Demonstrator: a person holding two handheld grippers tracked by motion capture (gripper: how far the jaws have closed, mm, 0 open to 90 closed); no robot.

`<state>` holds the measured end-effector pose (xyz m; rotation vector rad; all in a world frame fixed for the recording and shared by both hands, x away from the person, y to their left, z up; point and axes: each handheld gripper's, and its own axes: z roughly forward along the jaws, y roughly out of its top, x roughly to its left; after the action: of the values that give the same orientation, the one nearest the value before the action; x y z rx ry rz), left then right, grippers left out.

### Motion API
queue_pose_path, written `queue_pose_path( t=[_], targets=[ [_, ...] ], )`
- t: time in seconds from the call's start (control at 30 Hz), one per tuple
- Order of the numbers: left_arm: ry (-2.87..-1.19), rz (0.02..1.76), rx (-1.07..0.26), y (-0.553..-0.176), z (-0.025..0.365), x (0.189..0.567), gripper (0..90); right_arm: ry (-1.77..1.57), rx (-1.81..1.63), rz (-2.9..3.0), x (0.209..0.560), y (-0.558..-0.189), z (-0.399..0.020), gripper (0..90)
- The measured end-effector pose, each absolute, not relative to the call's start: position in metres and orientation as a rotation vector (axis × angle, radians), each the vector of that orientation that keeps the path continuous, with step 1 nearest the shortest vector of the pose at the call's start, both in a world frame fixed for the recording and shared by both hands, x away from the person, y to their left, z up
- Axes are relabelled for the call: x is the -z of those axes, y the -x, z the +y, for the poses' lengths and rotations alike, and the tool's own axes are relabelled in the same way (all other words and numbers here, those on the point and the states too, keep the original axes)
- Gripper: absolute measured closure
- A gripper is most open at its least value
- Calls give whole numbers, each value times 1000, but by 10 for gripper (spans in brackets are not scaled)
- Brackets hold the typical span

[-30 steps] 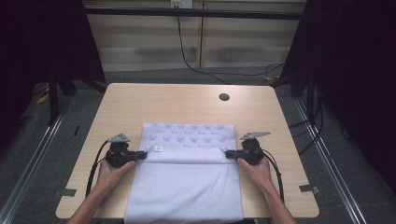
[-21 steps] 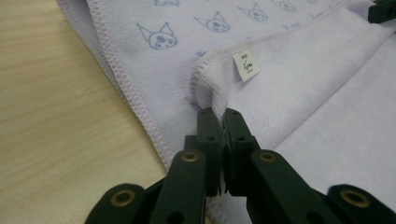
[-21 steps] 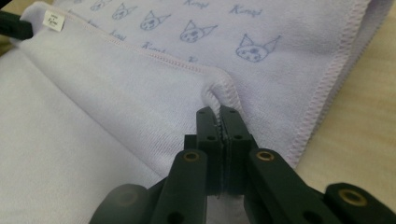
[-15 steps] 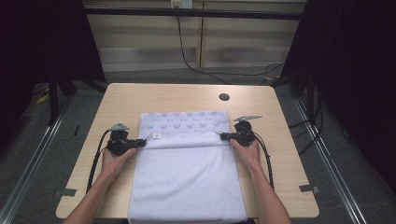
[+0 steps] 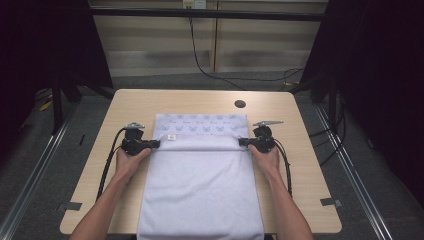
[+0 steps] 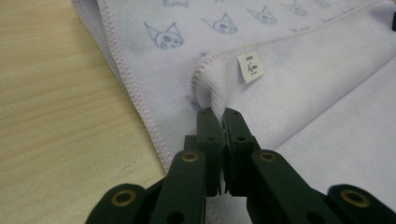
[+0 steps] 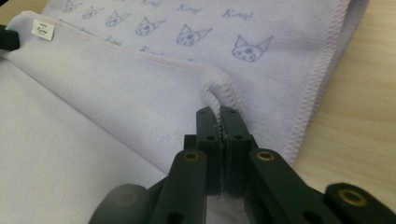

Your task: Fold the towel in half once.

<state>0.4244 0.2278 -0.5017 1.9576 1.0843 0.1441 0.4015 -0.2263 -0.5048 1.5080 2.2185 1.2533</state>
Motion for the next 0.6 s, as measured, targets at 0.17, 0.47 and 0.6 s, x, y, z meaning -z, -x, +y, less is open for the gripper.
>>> queue_pose_path(
  t=[0.17,0.47,0.6],
  targets=[
    [-1905,999,-176,-415,231,469,871,-1440,-1403,2152,476,-396,-233,881],
    [-1772,886,-183,-378,249,412,871,-1230,-1570,2054,401,-368,-236,881],
    [-1746,851,-162,-362,257,395,872,-1157,-1576,2056,377,-350,-240,881]
  ],
)
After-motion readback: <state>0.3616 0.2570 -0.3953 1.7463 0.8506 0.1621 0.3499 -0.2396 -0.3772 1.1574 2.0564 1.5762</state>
